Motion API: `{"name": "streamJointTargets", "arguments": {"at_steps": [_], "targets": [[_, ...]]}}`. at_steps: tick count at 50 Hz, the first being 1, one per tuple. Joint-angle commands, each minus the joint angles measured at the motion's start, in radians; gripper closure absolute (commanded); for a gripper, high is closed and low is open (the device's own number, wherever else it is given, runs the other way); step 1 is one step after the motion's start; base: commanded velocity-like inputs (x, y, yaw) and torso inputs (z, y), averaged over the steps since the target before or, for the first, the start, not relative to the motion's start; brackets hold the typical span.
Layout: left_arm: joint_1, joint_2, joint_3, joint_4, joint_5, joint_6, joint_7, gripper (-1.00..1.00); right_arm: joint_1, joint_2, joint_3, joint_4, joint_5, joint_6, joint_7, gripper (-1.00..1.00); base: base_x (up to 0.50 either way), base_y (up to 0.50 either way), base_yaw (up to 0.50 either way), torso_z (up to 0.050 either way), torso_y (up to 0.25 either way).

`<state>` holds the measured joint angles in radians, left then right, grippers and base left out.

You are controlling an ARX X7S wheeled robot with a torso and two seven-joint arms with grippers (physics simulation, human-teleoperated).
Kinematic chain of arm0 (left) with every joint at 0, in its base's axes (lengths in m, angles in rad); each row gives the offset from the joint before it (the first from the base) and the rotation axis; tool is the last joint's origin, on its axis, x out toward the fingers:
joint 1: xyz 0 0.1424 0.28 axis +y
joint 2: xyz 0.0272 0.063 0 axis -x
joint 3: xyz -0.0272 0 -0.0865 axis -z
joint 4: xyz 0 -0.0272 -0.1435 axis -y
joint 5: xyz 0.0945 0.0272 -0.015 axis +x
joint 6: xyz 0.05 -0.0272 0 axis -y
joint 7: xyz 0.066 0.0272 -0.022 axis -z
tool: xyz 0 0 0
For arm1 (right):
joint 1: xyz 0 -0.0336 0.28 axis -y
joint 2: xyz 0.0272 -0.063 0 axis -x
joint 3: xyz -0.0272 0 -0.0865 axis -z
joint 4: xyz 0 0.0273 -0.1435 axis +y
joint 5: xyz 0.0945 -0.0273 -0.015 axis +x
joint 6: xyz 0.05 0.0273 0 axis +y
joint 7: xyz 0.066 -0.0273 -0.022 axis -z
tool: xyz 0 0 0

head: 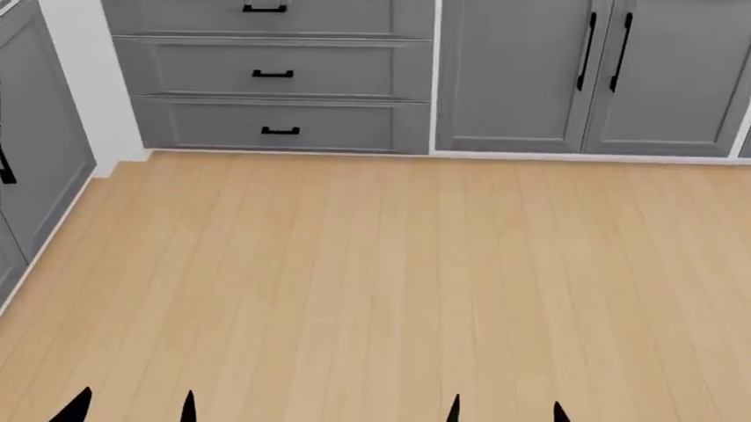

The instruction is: Navigate to the shelves.

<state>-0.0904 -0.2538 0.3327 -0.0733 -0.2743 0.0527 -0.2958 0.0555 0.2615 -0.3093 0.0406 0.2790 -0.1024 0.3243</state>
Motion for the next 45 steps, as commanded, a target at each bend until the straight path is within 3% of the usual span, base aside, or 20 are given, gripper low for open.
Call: {"name": "streamJointTargets", "arguments": {"at_steps": [1,45], "targets": [[-0.003,-0.003,0.004,-0.005,-0.003,0.002,-0.001,-1.0,0.003,0.0,-0.004,0.009,0.004,-0.015,-0.004,-1.0,0.01,-0.5,0.0,0.0,0.0],[-0.002,-0.013,0.019,0.005,-0.016,0.003,-0.013,-1.0,-0.003,0.015,-0.014,-0.009,0.019,-0.005,0.012,-1.0,0.01,-0.5,0.0,0.0,0.0]]}}
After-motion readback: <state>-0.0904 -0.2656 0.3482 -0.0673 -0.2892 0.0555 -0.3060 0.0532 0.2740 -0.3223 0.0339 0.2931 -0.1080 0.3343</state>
